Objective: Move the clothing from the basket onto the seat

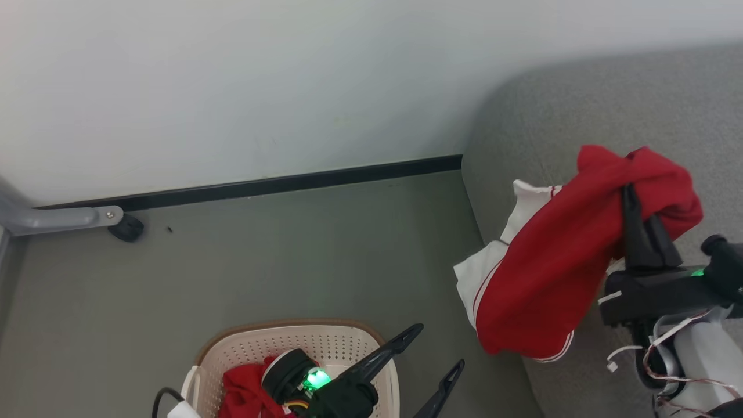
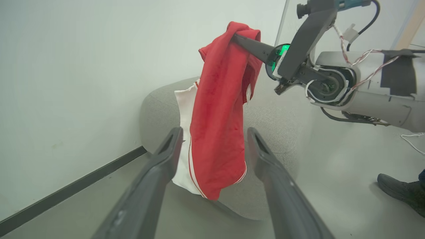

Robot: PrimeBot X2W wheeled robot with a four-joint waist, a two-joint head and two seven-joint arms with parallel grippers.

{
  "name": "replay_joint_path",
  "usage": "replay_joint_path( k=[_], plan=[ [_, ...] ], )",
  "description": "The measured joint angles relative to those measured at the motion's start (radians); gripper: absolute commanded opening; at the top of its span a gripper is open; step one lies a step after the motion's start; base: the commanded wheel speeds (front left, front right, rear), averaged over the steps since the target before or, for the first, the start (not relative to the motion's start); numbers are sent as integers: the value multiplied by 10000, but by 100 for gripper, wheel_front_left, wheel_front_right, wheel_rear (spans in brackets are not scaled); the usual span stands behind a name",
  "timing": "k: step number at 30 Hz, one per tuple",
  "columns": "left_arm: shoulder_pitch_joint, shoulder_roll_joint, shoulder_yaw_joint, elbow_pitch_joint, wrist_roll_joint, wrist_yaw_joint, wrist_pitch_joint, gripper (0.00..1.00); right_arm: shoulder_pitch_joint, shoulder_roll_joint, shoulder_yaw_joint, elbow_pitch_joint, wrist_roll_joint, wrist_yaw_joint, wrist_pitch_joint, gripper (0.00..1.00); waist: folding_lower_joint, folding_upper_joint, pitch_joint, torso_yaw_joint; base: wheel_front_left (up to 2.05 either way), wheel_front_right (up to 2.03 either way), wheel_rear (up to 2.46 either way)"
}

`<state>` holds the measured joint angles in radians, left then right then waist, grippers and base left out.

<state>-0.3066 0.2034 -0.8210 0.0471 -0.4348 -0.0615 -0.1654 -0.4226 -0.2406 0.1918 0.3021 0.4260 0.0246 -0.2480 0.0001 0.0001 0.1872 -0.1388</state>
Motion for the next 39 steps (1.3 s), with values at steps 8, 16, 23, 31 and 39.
replay_joint_path(
  k=[8,16,23,31,39],
  plan=[
    [-504,119,-6,-128,192,2,318,100,-1087,-424,-821,178,171,-81,-12,0,0,0,894,-484,0,0,0],
    [-1168,115,33,-219,324,-2,573,100,-2872,-1175,-1756,650,343,-82,-15,0,2,1,1890,-742,0,0,0],
    [-1489,44,12,-339,602,-2,671,100,-4312,-2038,-2719,993,625,-163,-56,0,1,1,2727,-691,0,0,0],
    [-2087,-121,21,-430,794,-2,685,100,-5379,-2961,-3561,1494,723,-167,-86,0,1,1,3597,-353,0,0,0],
    [-2675,-67,242,-531,1306,90,665,100,-5570,-3129,-3870,2508,773,-155,-88,0,0,1,4365,87,0,0,0]
  ],
)
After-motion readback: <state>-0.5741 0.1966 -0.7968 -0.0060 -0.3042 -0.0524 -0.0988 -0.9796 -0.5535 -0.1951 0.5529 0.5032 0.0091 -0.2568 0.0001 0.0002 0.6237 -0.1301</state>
